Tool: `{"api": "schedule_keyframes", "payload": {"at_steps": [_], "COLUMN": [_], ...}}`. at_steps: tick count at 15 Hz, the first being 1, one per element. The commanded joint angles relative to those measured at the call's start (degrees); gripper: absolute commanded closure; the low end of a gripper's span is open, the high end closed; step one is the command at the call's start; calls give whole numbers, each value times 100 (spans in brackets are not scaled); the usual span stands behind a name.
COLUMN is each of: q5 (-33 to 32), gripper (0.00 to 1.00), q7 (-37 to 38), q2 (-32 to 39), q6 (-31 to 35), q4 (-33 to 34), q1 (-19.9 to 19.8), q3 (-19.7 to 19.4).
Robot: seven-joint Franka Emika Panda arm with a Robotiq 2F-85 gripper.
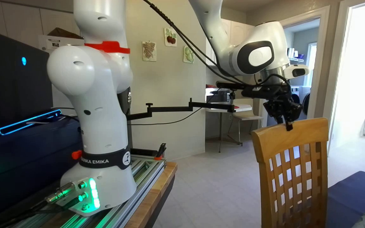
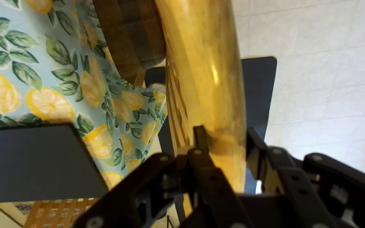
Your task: Move the chair forward
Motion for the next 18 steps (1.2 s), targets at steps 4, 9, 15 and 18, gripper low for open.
{"api": "schedule_keyframes", "payload": {"at_steps": [4, 9, 15, 18], "q5": [459, 260, 333, 171], "gripper": [92, 67, 92, 92], "q7": [-498, -313, -378, -276], "q2": [-144, 12, 139, 302], "q6": [-118, -69, -59, -30], "q4": [72, 9, 54, 116], "q1": [-164, 14, 25, 111], "q3": [-58, 17, 62, 70]}}
